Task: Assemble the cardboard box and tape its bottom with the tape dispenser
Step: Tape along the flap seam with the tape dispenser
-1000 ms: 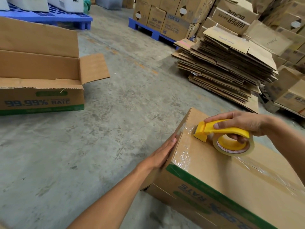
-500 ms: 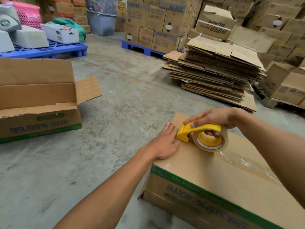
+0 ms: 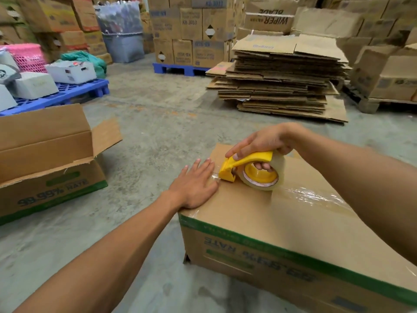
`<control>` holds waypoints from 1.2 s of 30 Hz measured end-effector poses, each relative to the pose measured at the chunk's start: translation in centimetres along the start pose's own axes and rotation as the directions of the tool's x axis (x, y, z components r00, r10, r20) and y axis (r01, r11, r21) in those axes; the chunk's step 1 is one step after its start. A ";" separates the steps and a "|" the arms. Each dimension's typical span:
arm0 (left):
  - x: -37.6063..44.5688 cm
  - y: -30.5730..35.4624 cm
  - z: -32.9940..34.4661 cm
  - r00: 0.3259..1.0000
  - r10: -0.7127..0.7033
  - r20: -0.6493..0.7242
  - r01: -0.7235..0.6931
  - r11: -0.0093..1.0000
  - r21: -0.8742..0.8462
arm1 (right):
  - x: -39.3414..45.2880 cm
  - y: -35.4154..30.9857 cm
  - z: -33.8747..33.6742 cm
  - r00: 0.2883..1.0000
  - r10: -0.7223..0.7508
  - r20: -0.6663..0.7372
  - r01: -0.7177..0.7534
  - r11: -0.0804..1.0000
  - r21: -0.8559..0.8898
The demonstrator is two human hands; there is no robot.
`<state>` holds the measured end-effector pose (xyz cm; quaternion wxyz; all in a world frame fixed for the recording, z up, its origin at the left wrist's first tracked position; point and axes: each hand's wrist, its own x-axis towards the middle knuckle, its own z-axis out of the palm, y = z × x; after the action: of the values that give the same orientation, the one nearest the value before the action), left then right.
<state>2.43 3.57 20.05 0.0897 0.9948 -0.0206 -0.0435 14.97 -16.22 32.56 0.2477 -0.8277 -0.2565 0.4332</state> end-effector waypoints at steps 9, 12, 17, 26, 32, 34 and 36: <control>0.0 -0.1 0.2 1.000 -0.006 -0.002 0.006 0.999 0.054 | -8.5 7.1 -1.0 0.998 0.034 -0.059 -0.030 0.998 0.064; 0.1 -0.1 0.1 1.000 -0.009 0.011 0.008 0.999 0.054 | -10.5 9.1 -1.3 0.996 0.041 -0.077 -0.034 0.996 0.085; 0.2 0.0 0.1 1.000 -0.019 0.008 0.018 0.996 0.085 | -12.9 11.9 -1.9 0.996 0.028 -0.082 -0.016 0.989 0.146; 0.0 1.3 -0.6 0.995 -0.071 0.066 0.058 0.983 0.172 | -13.6 13.6 -2.1 0.996 -0.016 -0.085 0.026 0.992 0.121; 0.8 6.6 -3.0 0.997 0.023 0.077 -0.047 0.947 0.319 | -12.7 13.0 -2.1 0.996 -0.014 -0.092 0.017 0.999 0.036; 1.1 9.9 -2.9 0.988 0.139 0.074 -0.154 0.954 0.256 | -12.5 12.8 -2.3 0.997 -0.003 -0.076 0.005 1.000 0.027; 1.4 13.2 -1.7 0.972 0.213 0.096 -0.228 0.958 0.175 | -12.3 12.7 -2.2 0.997 0.006 -0.077 -0.004 1.000 0.020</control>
<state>3.49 -9.16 23.96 0.0004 0.9879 -0.1388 -0.0692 13.43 -33.95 32.93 0.2643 -0.8419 -0.2406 0.4043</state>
